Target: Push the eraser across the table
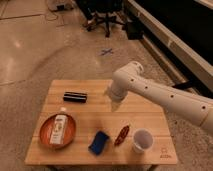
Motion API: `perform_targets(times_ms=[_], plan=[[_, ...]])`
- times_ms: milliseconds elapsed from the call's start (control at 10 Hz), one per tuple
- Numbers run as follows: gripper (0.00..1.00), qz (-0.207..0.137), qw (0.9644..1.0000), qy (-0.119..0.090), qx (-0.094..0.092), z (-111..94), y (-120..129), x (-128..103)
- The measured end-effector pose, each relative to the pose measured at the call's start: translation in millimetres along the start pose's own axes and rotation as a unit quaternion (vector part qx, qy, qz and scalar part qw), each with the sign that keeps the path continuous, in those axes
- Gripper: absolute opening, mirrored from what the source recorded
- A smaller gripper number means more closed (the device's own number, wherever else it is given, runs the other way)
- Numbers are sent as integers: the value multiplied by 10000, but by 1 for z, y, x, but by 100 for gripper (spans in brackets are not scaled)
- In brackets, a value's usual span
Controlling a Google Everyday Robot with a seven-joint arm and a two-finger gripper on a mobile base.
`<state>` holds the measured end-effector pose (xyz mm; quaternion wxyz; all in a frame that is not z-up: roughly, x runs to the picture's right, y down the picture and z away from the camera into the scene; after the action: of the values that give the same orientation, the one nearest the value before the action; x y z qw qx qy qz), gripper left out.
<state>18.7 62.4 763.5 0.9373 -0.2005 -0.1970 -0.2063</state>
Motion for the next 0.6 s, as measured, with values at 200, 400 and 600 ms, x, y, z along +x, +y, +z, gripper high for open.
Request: perform_targets(times_ms=[200, 400, 600], plan=[[65, -16, 10000, -5, -4, 1, -1, -2], [65, -12, 10000, 0, -4, 1, -1, -1], [65, -39, 9997, 8, 244, 2, -19, 0]])
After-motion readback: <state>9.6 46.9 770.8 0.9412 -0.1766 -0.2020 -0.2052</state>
